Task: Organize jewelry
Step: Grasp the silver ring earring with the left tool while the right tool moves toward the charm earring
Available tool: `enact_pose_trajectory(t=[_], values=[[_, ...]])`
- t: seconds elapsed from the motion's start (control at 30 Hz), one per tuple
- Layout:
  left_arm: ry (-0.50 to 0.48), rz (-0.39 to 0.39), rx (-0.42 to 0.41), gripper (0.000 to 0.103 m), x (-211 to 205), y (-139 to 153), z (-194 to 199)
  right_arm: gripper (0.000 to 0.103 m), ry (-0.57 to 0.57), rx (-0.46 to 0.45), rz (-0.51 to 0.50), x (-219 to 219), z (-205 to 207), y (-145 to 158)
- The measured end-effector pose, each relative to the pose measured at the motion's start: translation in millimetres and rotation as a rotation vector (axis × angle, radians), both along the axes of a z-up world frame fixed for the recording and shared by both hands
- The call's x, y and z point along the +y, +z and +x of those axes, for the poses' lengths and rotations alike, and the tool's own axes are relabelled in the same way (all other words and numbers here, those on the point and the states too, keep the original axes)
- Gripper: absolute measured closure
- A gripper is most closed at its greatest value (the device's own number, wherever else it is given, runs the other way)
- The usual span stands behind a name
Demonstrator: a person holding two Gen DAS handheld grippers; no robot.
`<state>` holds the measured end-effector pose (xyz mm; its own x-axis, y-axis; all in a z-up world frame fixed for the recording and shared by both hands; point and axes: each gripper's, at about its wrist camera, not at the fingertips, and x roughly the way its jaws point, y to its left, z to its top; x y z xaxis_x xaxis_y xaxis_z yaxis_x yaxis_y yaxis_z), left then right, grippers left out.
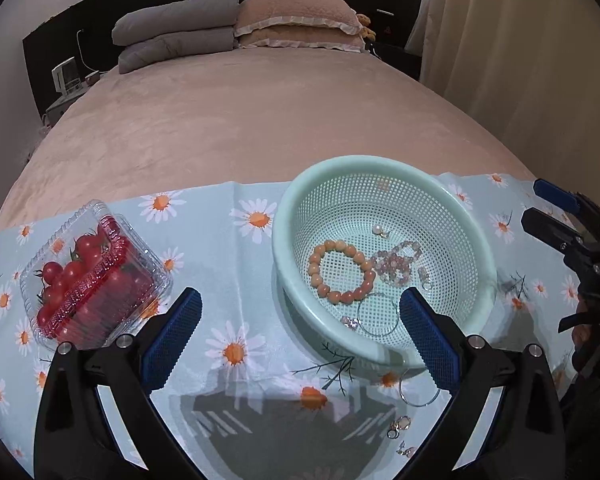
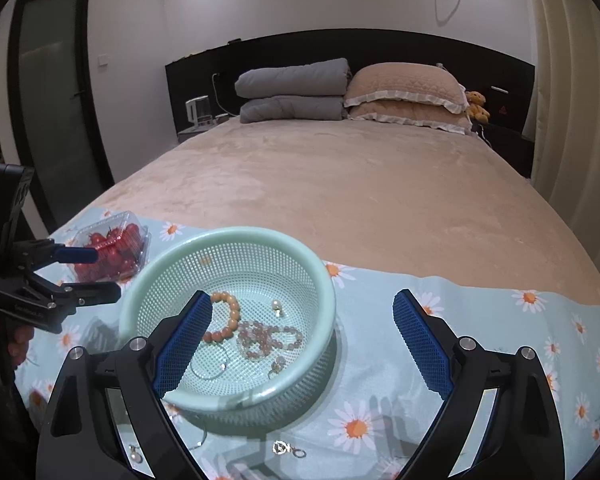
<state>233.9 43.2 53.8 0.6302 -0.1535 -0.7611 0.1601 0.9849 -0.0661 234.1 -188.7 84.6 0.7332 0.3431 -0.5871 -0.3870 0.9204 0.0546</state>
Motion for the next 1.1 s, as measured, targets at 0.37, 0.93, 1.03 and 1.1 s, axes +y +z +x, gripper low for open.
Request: enact_pose_trajectory(t=[0.37,0.93,1.03,1.1], values=[[-0.057,0.048,0.005,0.006,-21,-20,-45,0.015,-0.040,0.079,-0.021,-19,-29,-35],[-0.146,0.171,0.136,0.009,-66,-95,-63,0.016,0.018,0.232,-0.134,7,-37,-123],[-0.147,0.156,0.141,0.016,-66,-102,-64,0.017,0.014,0.250,-0.131,8,-37,-134],[-0.154,0.152,0.140,0.026,-66,-101,-66,0.033,0.021,0.258,-0.116,6,-37,-133]])
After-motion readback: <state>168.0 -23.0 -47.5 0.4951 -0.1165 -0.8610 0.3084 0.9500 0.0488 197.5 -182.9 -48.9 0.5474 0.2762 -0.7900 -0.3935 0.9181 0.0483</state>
